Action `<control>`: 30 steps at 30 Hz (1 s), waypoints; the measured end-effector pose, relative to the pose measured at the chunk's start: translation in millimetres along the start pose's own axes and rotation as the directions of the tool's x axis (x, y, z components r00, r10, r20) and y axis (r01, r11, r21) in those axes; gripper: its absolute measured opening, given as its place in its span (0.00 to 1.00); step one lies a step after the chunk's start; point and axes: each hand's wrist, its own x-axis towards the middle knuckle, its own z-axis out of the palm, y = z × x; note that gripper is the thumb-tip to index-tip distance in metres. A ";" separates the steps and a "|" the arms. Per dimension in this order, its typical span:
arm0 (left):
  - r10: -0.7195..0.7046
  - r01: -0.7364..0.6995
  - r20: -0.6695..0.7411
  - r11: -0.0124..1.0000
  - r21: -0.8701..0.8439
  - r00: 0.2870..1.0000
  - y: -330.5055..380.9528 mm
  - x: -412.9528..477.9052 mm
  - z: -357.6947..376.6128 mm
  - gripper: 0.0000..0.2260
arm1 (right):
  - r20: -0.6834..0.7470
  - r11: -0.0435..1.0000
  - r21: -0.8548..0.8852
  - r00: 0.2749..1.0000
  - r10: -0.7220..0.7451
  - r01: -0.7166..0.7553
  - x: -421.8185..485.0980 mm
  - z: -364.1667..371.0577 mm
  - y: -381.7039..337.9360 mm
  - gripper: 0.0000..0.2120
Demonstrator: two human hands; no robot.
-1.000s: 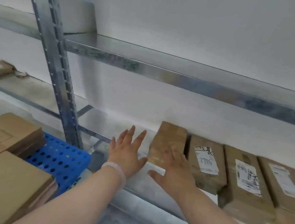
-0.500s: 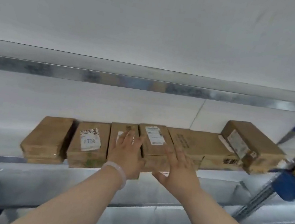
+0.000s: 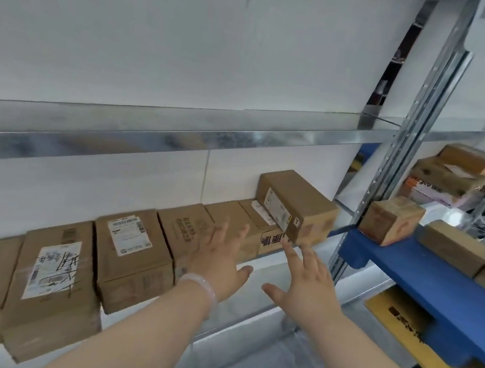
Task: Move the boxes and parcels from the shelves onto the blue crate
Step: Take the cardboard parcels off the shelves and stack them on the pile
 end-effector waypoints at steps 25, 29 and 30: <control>-0.035 0.043 0.062 0.991 -0.131 0.997 68.8 256.3 70.1 0.31 | 0.042 0.965 0.213 0.988 0.147 -0.153 244.5 -22.5 146.5 0.33; -0.186 0.204 0.099 0.956 -0.212 0.977 72.4 272.6 79.4 0.33 | 0.182 0.888 0.433 0.980 0.083 -0.156 290.6 -23.8 161.8 0.31; -0.214 0.239 0.124 0.937 -0.255 0.969 73.9 275.4 83.6 0.33 | 0.239 0.882 0.451 0.971 0.025 -0.134 298.3 -22.2 162.0 0.31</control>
